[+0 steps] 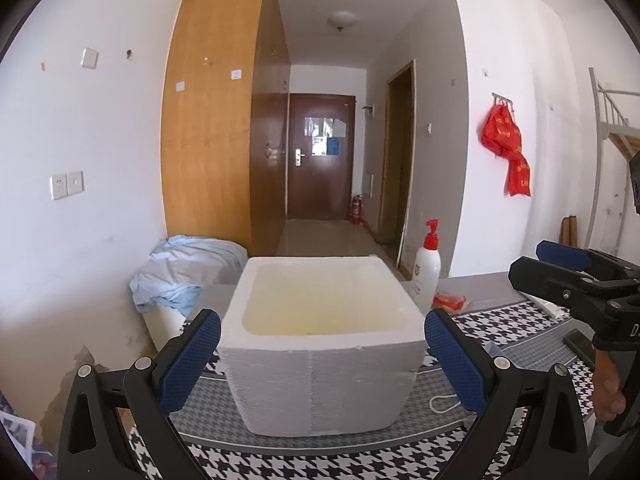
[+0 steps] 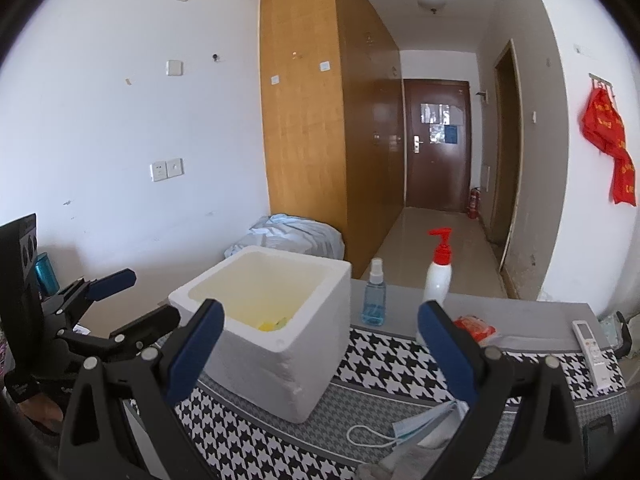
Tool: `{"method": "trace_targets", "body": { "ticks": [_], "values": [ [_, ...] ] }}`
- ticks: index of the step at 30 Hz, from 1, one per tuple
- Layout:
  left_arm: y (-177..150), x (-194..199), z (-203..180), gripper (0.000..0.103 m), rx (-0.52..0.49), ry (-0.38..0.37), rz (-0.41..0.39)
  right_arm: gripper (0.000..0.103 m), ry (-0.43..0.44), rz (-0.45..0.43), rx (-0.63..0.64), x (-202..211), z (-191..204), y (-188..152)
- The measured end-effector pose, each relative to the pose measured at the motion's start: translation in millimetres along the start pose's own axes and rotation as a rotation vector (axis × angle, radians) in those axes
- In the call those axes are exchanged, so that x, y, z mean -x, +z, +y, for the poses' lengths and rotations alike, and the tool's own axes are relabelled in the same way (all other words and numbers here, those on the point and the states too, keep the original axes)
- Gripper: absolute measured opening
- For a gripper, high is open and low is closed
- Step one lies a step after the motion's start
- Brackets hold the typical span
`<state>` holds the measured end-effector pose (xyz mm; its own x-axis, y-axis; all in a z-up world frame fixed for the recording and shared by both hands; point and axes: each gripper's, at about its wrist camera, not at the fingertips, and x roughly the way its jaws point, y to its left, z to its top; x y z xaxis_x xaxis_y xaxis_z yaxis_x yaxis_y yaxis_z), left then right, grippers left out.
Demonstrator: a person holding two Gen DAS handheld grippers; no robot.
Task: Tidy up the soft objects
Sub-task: 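Withdraw both grippers from the foam box back toward the table, then move both grippers toward the grey cloth and blue mask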
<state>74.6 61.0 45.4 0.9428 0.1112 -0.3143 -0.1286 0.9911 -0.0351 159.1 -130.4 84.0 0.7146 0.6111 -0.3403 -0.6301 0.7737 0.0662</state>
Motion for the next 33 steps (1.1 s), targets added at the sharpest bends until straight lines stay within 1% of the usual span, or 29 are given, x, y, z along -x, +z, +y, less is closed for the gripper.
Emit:
{"method": "trace_targets", "body": {
  "ticks": [19, 33],
  "values": [
    [-4, -5, -36, 0.102, -0.034, -0.108, 0.005, 0.099, -0.084, -0.009, -0.039, 29, -27, -17],
    [-15, -13, -59, 0.102, -0.044, -0.191, 0.038, 0.099, -0.15, -0.008, -0.073, 44, -48, -25]
  ]
}}
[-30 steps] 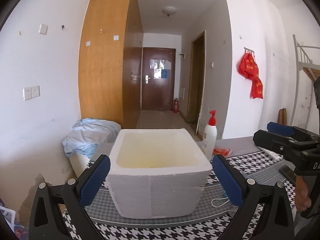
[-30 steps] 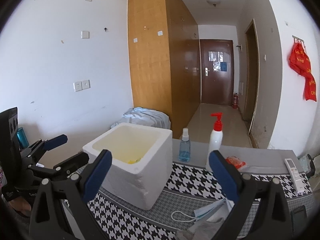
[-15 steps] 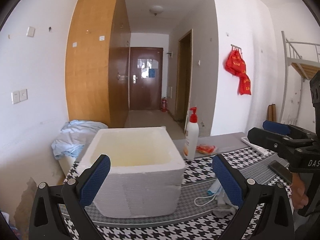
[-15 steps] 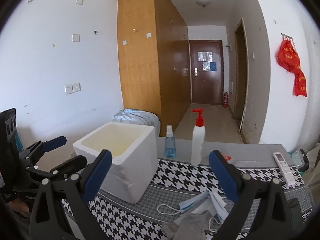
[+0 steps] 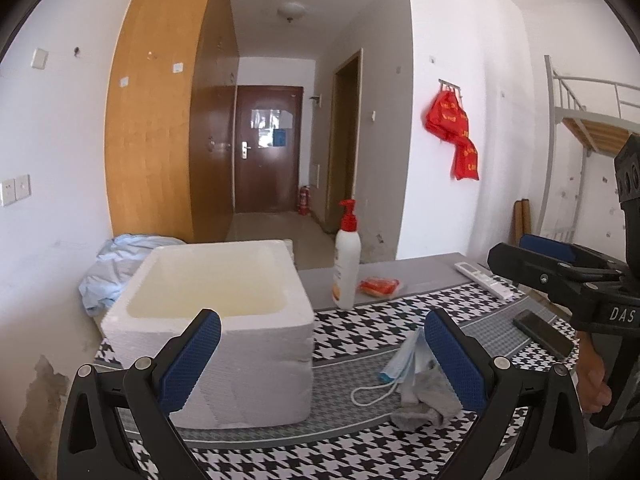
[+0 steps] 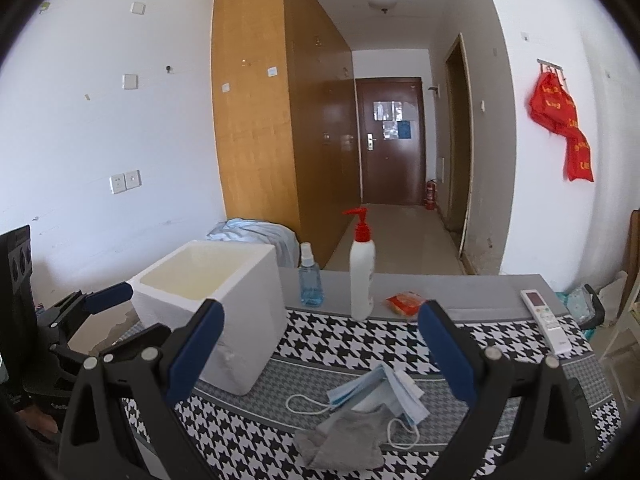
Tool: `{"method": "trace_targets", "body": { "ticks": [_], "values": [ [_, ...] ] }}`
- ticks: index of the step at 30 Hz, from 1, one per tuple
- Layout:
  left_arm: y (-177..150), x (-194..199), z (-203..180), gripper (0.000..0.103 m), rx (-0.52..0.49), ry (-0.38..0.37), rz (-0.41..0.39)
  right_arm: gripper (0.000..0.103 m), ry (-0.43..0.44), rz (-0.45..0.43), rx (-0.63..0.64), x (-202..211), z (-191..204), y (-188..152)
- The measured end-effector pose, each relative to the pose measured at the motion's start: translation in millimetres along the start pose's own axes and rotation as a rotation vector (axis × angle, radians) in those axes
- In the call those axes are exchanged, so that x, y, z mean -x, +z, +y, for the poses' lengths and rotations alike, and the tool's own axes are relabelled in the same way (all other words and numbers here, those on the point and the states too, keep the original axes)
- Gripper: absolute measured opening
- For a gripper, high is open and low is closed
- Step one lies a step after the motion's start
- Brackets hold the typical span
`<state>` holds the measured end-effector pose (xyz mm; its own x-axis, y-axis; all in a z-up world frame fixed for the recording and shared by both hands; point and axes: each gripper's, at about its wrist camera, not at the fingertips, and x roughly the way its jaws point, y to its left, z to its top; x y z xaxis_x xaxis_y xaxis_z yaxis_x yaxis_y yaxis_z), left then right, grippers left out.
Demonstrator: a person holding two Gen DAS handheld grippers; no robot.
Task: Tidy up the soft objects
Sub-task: 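Move both grippers toward the grey cloth and blue mask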
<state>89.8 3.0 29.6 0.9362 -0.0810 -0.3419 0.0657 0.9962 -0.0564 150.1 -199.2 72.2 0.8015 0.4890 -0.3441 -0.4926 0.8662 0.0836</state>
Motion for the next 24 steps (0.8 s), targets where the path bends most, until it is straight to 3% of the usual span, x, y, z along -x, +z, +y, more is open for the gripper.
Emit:
{"method": "trace_targets", "body": {
  "ticks": [24],
  "values": [
    [-15, -17, -24, 0.102, -0.033, -0.083, 0.04, 0.099, -0.07, 0.032, -0.042, 6, -29, -23]
  ]
}}
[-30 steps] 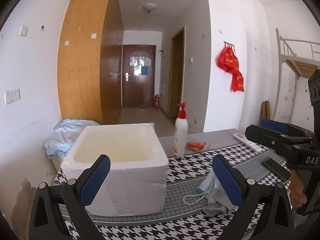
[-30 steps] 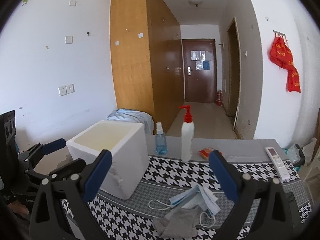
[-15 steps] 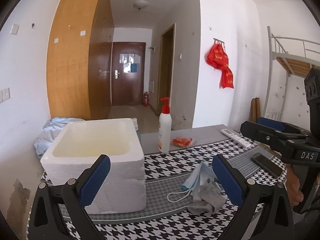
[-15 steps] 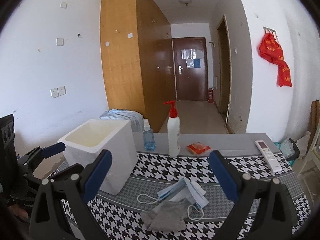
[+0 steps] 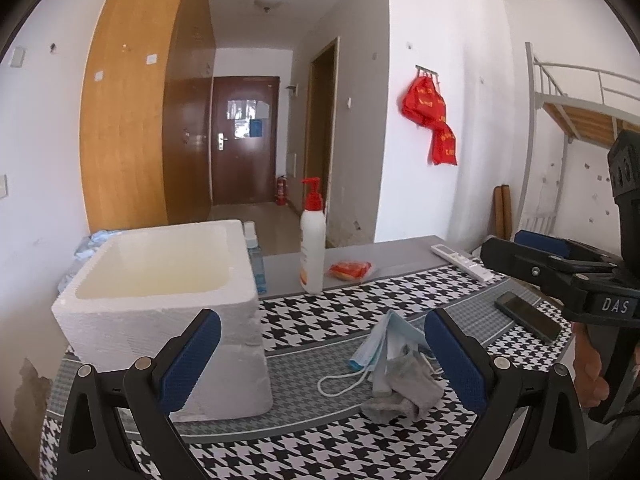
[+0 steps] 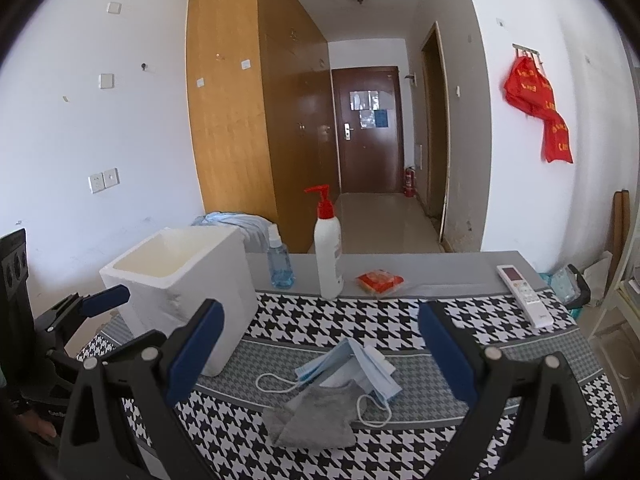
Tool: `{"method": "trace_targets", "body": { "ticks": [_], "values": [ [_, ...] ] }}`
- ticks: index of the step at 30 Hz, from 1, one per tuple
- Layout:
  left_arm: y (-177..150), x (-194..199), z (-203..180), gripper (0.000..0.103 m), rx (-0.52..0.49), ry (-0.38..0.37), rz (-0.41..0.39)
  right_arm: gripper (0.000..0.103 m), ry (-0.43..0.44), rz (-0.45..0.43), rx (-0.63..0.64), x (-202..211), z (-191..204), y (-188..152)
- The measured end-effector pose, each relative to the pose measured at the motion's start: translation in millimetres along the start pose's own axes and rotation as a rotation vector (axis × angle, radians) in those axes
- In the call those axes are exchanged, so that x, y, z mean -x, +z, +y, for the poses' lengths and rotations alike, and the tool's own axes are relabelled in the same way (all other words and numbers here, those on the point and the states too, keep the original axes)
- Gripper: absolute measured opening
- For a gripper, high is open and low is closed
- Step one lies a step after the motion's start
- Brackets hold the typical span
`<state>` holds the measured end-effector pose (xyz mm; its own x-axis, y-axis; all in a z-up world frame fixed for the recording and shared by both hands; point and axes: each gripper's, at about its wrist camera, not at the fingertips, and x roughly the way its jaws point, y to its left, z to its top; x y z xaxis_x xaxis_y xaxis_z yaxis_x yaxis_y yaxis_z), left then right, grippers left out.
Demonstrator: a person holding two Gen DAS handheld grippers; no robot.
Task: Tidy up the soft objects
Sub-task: 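Move both grippers toward the grey cloth and blue mask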
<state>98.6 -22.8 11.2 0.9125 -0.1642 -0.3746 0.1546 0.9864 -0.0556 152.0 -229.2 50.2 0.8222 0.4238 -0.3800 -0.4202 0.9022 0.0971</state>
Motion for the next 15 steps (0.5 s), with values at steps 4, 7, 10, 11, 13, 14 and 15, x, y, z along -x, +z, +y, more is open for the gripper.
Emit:
{"method": "trace_targets", "body": {
  "ticks": [4, 7, 10, 11, 13, 14, 15],
  "values": [
    [-3, -2, -5, 0.102, -0.01, -0.019, 0.01, 0.099, -0.012, 0.002, -0.007, 1, -5, -2],
    [-7, -4, -7, 0.102, -0.016, -0.031, 0.023, 0.099, -0.022, 0.009, -0.01, 0, -9, -5],
    [-10, -5, -9, 0.102, -0.021, -0.035, 0.03, 0.099, -0.033, 0.019, -0.021, -2, -14, -10],
    [-11, -6, -10, 0.102, -0.021, -0.036, 0.03, 0.099, -0.037, 0.024, -0.025, -3, -15, -11],
    [-13, -8, -11, 0.102, -0.022, -0.043, 0.037, 0.099, -0.041, 0.033, -0.031, -5, -18, -14],
    [-13, -9, -11, 0.102, -0.023, -0.045, 0.041, 0.099, -0.043, 0.036, -0.034, -5, -19, -15],
    [-15, -11, -12, 0.102, -0.023, -0.048, 0.045, 0.099, -0.046, 0.04, -0.036, -6, -20, -16]
  ]
}}
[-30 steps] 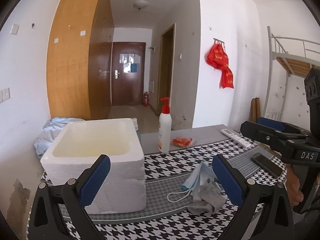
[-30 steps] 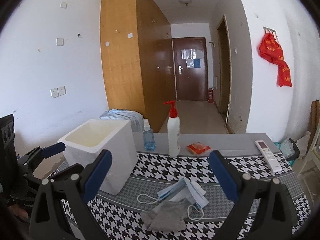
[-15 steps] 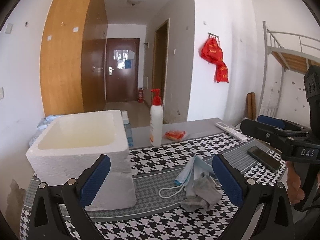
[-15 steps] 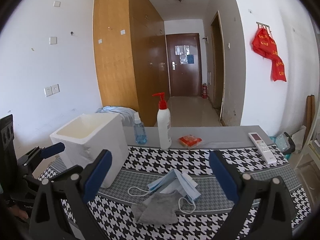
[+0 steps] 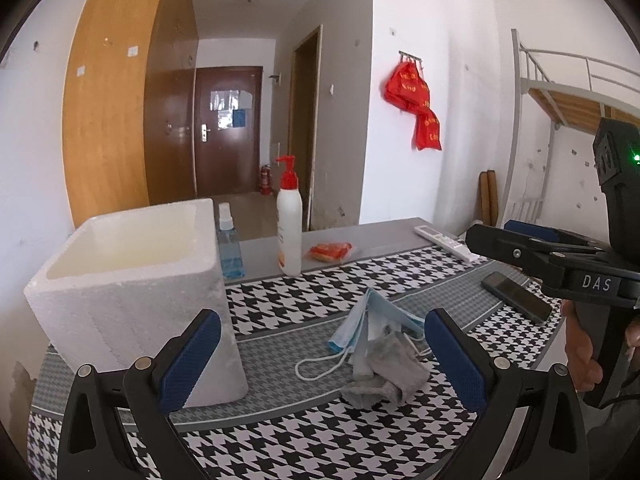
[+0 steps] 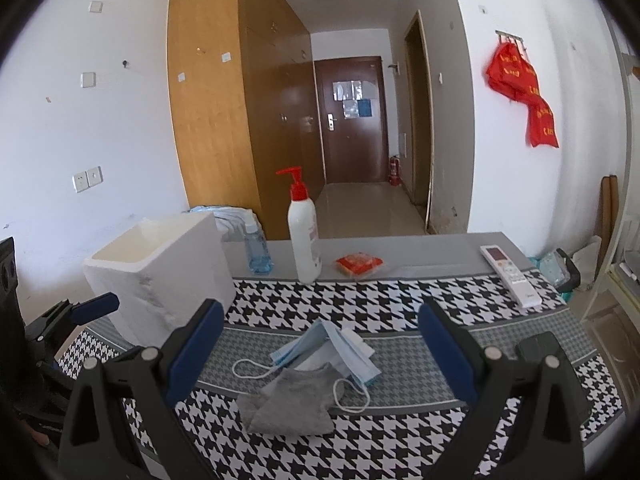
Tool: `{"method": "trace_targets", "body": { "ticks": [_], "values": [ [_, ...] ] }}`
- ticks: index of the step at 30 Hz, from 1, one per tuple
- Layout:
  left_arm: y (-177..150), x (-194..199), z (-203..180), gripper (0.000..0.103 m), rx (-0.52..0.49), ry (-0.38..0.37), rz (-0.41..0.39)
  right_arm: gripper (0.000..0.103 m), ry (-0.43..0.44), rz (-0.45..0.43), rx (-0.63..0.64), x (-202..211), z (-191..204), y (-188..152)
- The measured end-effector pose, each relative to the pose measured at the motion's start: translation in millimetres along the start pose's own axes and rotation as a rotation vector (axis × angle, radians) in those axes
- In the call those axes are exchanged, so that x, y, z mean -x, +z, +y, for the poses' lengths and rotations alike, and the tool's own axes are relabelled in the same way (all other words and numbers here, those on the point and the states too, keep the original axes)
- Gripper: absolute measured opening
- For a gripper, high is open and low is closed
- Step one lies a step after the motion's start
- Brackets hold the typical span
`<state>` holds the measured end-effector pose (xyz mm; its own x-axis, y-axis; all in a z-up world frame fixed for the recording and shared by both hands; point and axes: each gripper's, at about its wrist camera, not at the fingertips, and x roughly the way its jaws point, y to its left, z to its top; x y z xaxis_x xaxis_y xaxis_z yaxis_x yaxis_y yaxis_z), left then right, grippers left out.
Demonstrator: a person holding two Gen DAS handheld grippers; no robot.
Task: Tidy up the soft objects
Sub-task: 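Move both grippers toward the grey cloth and blue mask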
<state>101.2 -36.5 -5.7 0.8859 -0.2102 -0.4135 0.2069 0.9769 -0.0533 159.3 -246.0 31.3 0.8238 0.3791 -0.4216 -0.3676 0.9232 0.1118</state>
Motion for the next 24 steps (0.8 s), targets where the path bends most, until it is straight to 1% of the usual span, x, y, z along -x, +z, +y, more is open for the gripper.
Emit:
{"method": "trace_targets", "body": {
  "ticks": [13, 21, 24],
  "values": [
    [-13, -16, -15, 0.102, -0.013, -0.058, 0.059, 0.099, -0.033, 0.046, -0.015, -7, -13, -13],
    [-22, -28, -20, 0.102, 0.0, -0.061, 0.101, 0.099, -0.036, 0.073, -0.014, -11, -18, -23],
    [-26, -33, -25, 0.102, -0.015, -0.059, 0.126, 0.099, -0.036, 0.082, -0.024, -12, -22, -26]
  ]
}}
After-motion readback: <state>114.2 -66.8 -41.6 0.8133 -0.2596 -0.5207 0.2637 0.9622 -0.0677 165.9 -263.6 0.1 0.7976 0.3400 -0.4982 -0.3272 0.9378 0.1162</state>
